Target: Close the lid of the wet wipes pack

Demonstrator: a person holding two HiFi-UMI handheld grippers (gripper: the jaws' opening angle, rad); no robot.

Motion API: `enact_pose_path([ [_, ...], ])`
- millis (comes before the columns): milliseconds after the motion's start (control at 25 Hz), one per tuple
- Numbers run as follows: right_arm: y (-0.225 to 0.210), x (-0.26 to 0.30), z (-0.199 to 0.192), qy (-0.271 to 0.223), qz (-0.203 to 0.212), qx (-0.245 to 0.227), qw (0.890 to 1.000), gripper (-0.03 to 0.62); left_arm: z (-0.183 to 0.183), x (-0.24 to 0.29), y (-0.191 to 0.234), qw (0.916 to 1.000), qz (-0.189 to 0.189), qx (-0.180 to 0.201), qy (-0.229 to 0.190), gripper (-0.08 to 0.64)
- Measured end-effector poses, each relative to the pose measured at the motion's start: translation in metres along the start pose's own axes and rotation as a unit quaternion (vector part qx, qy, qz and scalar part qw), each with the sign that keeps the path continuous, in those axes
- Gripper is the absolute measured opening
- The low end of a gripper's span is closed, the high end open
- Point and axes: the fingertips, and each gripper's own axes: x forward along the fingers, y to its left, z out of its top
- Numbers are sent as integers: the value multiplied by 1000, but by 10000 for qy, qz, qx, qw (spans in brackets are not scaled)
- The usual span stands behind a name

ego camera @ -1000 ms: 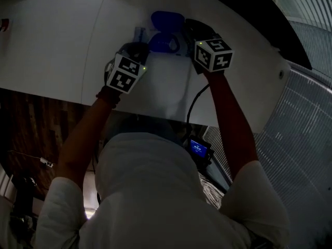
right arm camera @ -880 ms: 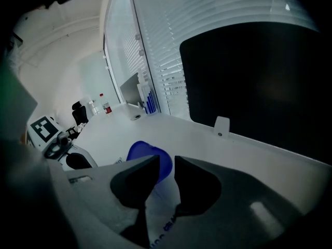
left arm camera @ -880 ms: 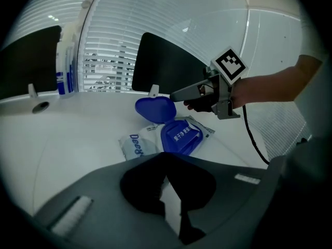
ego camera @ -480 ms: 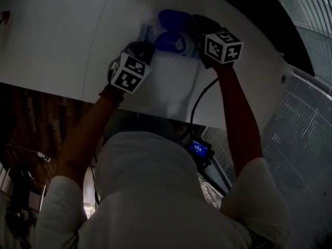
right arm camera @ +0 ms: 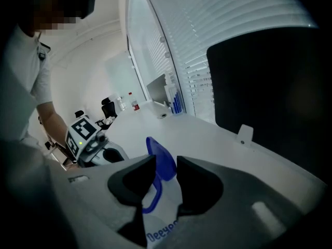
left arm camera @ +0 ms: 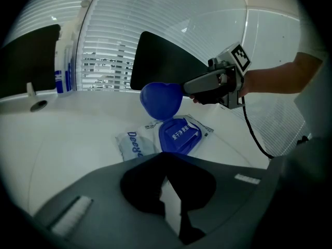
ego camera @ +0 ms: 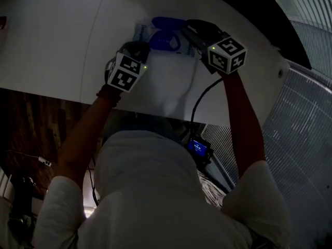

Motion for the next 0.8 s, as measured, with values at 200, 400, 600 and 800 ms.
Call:
enact_pose_path([
  [200,22,-15,-8,114,384,-68,9992,126,-2,0,-1,10000,-15,-15,0,2],
  [400,50,-23,-27,518,766,-376,9950,127,-1,2,-3,10000,36,48,15,2],
  [600,71,-20,-39,739,1111,-208,9908,127,-1,4,-6,9999,56,116,30,2],
  [800,69,-3,-48,1080,829,29,9907,2,-1,6,-6,9998,80,134,95,2],
])
